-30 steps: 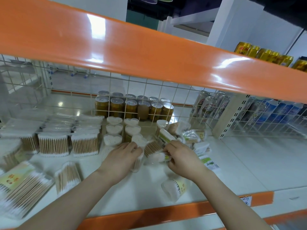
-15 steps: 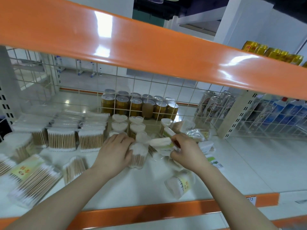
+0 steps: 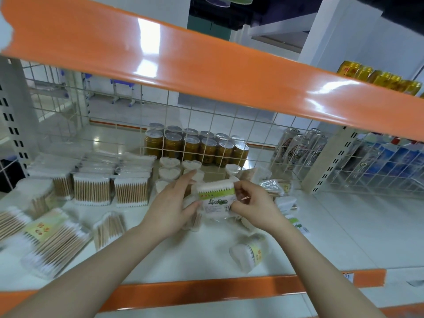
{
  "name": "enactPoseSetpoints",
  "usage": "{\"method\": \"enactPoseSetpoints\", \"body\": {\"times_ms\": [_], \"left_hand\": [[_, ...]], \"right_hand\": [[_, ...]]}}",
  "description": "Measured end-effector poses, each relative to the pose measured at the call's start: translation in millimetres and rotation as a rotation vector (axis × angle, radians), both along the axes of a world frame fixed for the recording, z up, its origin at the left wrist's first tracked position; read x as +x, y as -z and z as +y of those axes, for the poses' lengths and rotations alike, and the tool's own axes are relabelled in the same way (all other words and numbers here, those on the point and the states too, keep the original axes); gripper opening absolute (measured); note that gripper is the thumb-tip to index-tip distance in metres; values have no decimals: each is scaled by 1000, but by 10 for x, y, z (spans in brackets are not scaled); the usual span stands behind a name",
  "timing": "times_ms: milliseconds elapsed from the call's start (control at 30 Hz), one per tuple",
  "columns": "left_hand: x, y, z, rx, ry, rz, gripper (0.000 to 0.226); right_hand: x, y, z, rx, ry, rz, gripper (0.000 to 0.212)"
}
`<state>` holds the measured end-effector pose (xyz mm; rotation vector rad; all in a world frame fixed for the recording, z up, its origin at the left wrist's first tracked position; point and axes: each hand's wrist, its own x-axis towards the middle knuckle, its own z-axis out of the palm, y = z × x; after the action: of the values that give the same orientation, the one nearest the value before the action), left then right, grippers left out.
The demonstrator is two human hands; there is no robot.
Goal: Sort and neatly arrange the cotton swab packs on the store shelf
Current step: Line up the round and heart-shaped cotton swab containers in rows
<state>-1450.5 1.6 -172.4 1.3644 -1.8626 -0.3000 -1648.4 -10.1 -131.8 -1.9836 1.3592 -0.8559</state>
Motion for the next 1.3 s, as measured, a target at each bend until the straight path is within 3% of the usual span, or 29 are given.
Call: {"method": "enactPoseSetpoints", "body": {"times_ms": [167, 300, 533, 700, 1300], "left_hand": [[37, -27, 49, -44, 34, -13, 43], [76, -10, 49, -25, 4, 80, 36], [125, -9, 62, 42, -91, 234, 32], [131, -29, 94, 46, -121, 237, 33], [126, 26, 307, 12, -189, 321, 30]], "right_hand": [[78, 32, -11, 33, -61, -52, 32], [171, 82, -7, 50, -77, -102, 32], [251, 196, -1, 39, -61, -70, 52], [279, 204, 45, 48, -68, -63, 55], [322, 218, 79, 78, -137, -98, 37]]}}
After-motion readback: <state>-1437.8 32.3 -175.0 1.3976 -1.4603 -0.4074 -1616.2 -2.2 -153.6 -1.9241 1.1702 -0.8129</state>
